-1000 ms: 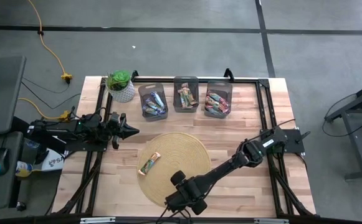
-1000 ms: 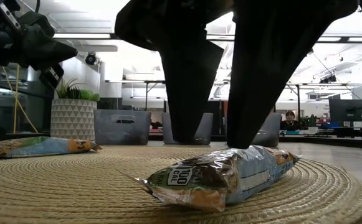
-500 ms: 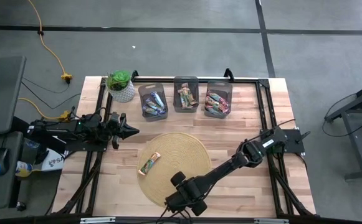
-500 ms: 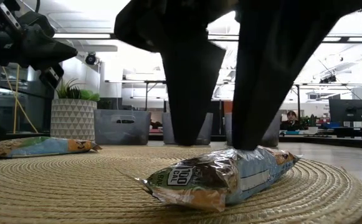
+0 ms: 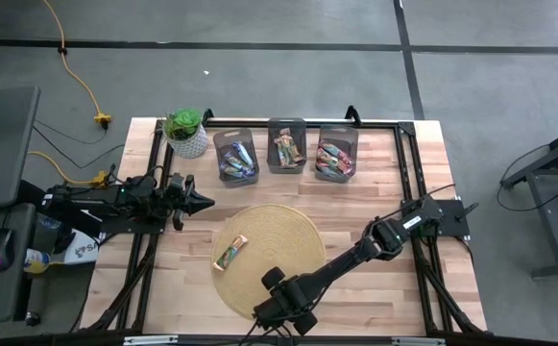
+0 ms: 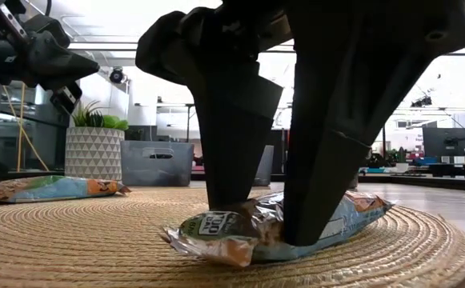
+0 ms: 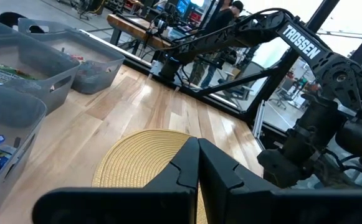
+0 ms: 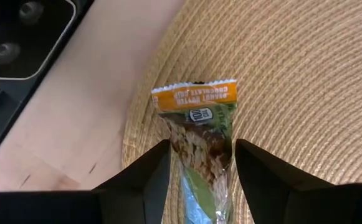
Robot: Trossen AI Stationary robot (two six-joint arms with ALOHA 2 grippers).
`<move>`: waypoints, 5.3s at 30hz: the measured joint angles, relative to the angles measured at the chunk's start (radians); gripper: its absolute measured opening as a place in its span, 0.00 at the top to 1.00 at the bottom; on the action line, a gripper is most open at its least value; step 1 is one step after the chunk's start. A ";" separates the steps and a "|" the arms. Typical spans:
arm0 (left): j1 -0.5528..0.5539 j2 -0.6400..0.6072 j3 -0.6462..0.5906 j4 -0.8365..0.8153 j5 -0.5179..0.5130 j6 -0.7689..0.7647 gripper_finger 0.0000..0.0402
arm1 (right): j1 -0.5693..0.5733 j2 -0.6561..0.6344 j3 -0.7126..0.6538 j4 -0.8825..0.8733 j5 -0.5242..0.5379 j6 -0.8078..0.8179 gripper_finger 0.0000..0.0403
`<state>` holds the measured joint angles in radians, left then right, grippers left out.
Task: Pick and place Granola Bars by type
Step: Put the yellow granola bar into the center black bin
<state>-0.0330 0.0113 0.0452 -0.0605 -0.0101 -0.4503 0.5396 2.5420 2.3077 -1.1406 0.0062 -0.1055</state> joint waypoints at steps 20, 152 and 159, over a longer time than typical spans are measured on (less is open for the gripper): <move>0.000 0.000 0.000 0.000 0.001 0.000 1.00 | -0.001 0.002 -0.041 0.044 -0.037 0.007 0.59; 0.000 0.000 0.000 -0.001 0.000 0.000 1.00 | -0.733 -0.511 0.034 0.515 0.656 0.295 0.74; 0.000 0.000 0.000 -0.001 0.000 0.000 1.00 | -0.886 -0.427 0.034 0.350 0.471 0.381 0.74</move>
<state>-0.0330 0.0114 0.0452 -0.0612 -0.0097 -0.4502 -0.3464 2.1147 2.3413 -0.7908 0.4772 0.2758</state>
